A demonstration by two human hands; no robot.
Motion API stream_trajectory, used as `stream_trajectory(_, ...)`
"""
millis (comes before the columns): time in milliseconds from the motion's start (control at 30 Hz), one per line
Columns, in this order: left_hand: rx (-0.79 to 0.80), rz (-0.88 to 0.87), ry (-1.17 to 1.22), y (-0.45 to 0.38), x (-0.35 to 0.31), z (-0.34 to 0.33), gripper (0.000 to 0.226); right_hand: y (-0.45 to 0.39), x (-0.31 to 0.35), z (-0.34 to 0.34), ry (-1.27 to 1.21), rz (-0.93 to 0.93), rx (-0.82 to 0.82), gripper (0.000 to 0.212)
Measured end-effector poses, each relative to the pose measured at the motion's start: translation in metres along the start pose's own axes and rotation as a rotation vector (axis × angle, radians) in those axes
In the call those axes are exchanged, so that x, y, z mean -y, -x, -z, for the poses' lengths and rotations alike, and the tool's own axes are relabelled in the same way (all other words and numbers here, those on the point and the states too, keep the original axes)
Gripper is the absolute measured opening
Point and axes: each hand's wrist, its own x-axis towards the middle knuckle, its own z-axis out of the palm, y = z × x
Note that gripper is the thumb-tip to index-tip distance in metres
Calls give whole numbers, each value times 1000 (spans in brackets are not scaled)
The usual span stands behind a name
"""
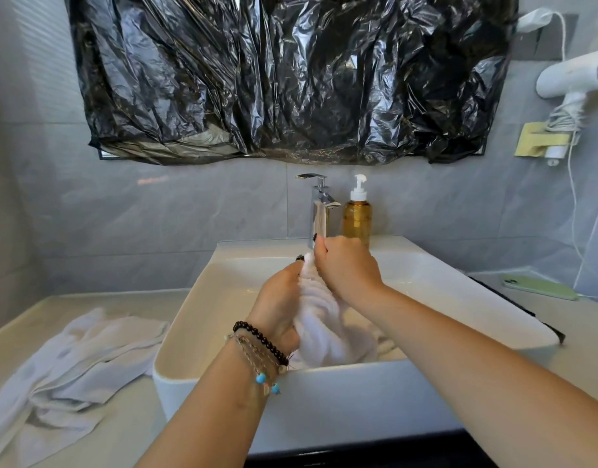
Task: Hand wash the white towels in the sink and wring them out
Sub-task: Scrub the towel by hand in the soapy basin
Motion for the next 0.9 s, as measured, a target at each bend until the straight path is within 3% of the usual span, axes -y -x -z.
stream_trajectory(67, 30, 30, -21, -4, -10, 3, 33, -13, -13, 5, -58, -23, -7, 53)
stream_trajectory(133, -16, -32, -59, -7, -27, 8, 47, -21, -23, 14, -277, -39, 72, 55)
stream_trajectory(233, 32, -128, -194, -14, -54, 11, 59, -28, -31, 25, -658, -114, 367, 55)
stream_trajectory(333, -7, -219, -235, -21, -66, 3, 43, -25, -45, 17, -767, -101, 636, 71)
stream_trajectory(400, -79, -306, -211, -31, -66, 3, 25, -21, -58, 7, -762, -111, 700, 54)
stream_trajectory(467, -80, -365, -251, -38, -63, 6, 20, -23, -70, 5, -743, -94, 654, 24)
stream_trajectory(533, -86, -425, -334, -40, -62, 7, 15, -31, -73, 9, -747, -36, 489, 7)
stream_trajectory(600, -74, -468, -383, -40, -60, 7, 6, -42, -66, 17, -676, 36, 239, 21)
stream_trajectory(667, -72, -500, -462, -40, -59, 5, 11, -52, -56, 22, -642, 92, 72, 24)
stream_trajectory(733, -79, -533, -556, -41, -54, 5, 21, -60, -48, 24, -576, 170, -5, 23)
stream_trajectory(833, -132, -510, -583, -38, -52, 6, 25, -63, -39, 29, -257, 330, -27, 52)
stream_trajectory(900, -36, -405, -555, -38, -58, -4, 35, -64, -31, 38, -195, 381, -31, 63)
